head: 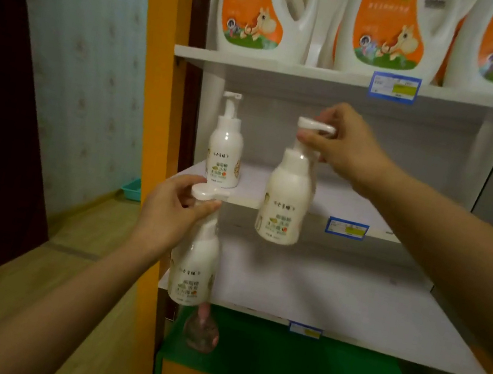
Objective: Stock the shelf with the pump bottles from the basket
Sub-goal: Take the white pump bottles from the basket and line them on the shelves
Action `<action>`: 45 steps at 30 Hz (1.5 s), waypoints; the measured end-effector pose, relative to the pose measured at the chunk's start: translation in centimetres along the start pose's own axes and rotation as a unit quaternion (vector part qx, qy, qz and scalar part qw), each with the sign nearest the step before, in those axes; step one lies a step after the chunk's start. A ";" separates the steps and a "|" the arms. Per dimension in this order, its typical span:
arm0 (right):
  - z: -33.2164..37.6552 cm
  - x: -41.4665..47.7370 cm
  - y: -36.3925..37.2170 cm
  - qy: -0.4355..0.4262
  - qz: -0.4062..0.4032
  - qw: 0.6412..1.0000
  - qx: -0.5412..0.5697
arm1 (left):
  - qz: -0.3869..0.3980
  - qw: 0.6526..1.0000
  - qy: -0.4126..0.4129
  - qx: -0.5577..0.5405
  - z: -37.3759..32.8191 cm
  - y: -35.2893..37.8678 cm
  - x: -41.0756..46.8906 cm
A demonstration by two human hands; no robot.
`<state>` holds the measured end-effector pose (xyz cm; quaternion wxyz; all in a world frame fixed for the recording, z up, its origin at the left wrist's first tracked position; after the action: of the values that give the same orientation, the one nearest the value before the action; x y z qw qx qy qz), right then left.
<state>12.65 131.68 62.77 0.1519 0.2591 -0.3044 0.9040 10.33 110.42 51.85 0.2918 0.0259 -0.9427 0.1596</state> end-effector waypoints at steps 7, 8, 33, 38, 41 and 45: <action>0.8 5.3 1.5 -0.016 -0.055 0.998 -0.005 | -0.002 0.999 -0.014 -0.035 -2.8 -1.6 3.8; 0.7 5.9 1.8 -0.018 -0.062 0.998 -0.007 | -0.004 0.999 -0.012 -0.040 -3.2 -1.7 4.3; -3.8 1.9 5.8 -0.090 -0.107 0.990 0.033 | 0.024 0.997 0.002 -0.073 -5.2 -1.5 4.8; -5.6 -7.9 8.4 0.062 0.176 0.965 0.187 | 0.046 0.995 0.005 -0.092 -5.8 0.3 4.1; -6.1 -9.7 8.8 0.078 0.179 0.960 0.200 | 0.066 0.993 0.004 -0.093 -6.7 2.0 3.8; -7.3 -8.6 6.8 0.080 0.126 0.973 0.176 | 0.098 0.988 0.008 -0.118 -8.2 4.1 3.6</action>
<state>14.03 130.05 49.78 0.0128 0.1686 -0.1574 0.9729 11.22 117.00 59.04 0.2837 -0.1030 -0.9504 0.0755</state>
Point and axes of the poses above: each hand's wrist, its own x-axis towards the middle knuckle, its own y-axis out of the palm, z = x × y, the point moved 3 cm from there along x, towards the middle knuckle, and after that the axes turned 1 degree about z, right-handed, at the moved point
